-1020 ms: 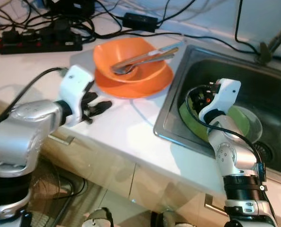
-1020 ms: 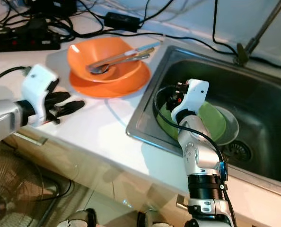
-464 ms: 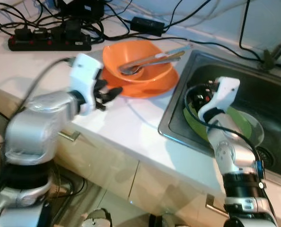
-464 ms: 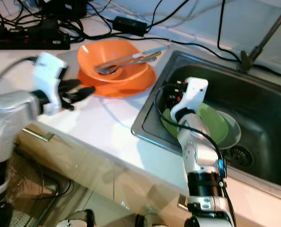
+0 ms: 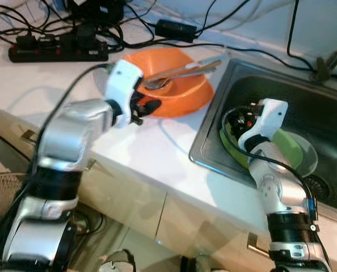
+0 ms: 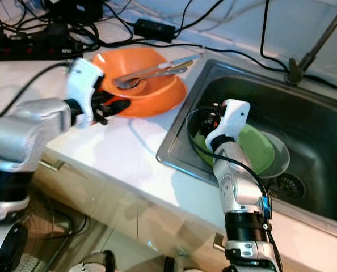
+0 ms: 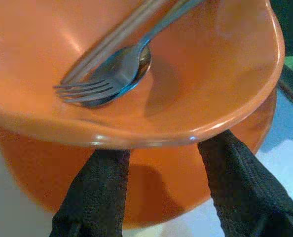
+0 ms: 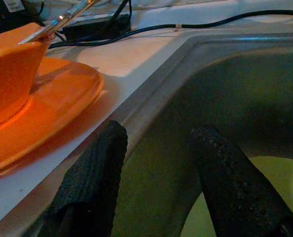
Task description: Kitchen organization
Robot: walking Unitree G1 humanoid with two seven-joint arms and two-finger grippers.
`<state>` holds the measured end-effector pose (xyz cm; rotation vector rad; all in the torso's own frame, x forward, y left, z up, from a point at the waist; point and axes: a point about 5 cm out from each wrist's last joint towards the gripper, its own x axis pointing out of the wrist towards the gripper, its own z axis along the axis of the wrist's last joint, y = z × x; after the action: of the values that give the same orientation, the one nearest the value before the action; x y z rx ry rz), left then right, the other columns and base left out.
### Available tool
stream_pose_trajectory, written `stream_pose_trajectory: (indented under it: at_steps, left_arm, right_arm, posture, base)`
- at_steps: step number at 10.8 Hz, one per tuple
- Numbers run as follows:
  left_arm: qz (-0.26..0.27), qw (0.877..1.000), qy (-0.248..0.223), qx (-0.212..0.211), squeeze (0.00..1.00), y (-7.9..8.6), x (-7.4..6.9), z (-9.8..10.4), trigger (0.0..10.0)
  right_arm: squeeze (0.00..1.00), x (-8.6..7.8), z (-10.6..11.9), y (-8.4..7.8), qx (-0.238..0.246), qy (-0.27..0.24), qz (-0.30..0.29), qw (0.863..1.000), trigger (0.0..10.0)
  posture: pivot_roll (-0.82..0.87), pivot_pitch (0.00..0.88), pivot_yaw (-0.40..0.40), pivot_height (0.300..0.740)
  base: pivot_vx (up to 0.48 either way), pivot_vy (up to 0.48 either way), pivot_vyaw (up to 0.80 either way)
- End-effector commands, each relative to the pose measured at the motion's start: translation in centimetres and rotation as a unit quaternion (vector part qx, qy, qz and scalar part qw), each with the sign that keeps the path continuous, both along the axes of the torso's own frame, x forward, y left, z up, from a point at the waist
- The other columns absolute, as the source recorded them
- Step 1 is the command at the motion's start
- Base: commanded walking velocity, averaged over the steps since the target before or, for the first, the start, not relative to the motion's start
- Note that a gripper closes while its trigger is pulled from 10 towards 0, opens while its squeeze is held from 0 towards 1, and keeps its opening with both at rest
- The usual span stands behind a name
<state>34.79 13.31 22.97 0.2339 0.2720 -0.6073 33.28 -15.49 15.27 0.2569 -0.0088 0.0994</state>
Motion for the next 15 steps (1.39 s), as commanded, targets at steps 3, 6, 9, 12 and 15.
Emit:
stream_pose_trajectory:
  at_steps: [3, 6, 9, 12, 15]
  left_arm:
    - [-0.025, 0.999, -0.004, 0.020, 0.00, -1.1, 0.9, 0.2, 10.0]
    - [-0.052, 0.996, 0.032, 0.072, 0.00, -1.0, 1.1, -1.1, 10.0]
    - [-0.051, 0.992, 0.060, 0.102, 0.00, 0.7, 0.0, -1.8, 10.0]
    - [-0.033, 0.989, 0.082, 0.118, 0.00, 3.2, -1.5, -1.9, 10.0]
    - [0.006, 0.986, 0.093, 0.137, 0.00, 6.1, -2.9, -1.8, 10.0]
  right_arm:
    - [0.00, -0.6, 0.2, -0.5, -0.002, -0.008, -0.015, 1.000, 10.0]
    - [0.00, -0.7, 0.1, -0.5, 0.000, -0.007, -0.017, 1.000, 10.0]
    - [0.00, -0.6, 0.2, -0.6, 0.000, -0.006, -0.019, 1.000, 10.0]
    - [0.00, -0.4, 0.2, -0.6, 0.001, -0.006, -0.017, 1.000, 10.0]
    - [0.00, -0.1, 0.3, -0.2, 0.002, -0.007, -0.009, 1.000, 10.0]
  posture:
    - [0.02, 0.117, -0.039, 0.740]
    - [0.02, 0.122, -0.035, 0.740]
    - [0.03, 0.125, -0.036, 0.740]
    - [0.05, 0.124, -0.045, 0.740]
    - [0.06, 0.122, -0.059, 0.740]
  base:
    - [0.000, 0.000, 0.00]
    - [0.000, 0.000, 0.00]
    - [0.000, 0.000, 0.00]
    - [0.000, 0.000, 0.00]
    - [0.000, 0.000, 0.00]
